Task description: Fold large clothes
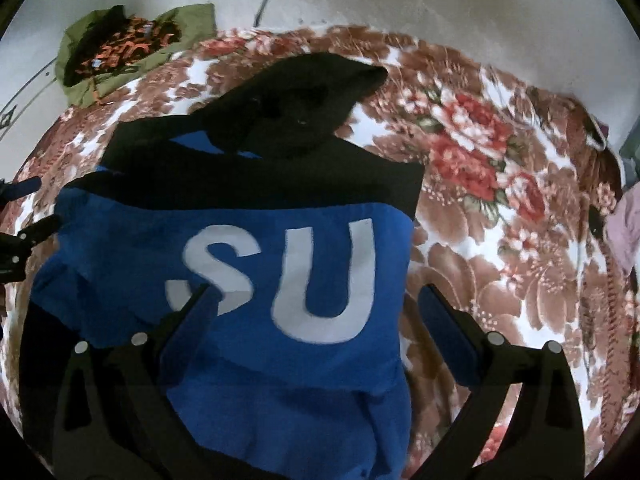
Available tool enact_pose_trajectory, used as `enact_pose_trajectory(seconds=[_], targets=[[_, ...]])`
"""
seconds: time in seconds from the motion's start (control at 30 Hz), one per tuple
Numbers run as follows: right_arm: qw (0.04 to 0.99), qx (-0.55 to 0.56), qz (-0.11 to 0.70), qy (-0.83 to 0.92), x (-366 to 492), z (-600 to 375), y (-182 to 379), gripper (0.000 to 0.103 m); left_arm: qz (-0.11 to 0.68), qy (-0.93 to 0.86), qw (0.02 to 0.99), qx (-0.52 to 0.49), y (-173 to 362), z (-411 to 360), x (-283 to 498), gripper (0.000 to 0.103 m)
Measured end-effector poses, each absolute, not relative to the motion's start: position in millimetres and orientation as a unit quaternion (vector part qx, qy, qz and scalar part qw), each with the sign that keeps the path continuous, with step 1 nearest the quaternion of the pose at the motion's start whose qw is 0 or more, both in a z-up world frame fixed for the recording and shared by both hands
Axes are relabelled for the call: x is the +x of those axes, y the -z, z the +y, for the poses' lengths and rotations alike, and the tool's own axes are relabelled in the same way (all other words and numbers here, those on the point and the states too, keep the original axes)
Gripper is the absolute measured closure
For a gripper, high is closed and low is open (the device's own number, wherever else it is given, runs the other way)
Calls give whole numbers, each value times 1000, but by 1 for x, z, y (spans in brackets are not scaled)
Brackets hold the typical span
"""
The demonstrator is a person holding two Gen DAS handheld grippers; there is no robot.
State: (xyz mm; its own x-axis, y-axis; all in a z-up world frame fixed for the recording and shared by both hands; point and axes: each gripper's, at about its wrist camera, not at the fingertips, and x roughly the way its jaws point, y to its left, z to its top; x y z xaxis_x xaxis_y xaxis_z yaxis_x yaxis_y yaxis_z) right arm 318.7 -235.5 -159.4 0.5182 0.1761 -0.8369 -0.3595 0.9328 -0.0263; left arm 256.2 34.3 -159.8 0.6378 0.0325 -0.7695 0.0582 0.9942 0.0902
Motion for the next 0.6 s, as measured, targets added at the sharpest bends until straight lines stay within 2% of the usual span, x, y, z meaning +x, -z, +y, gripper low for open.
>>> enact_pose_trajectory(seconds=[0.3,0.6], targets=[[874,-96,449,-158,418,-262,158,5,418,44,907,34,150,37,349,5],[864,-58,468,-177,573,-232,185,5,424,106,896,72,153,63,512,5]])
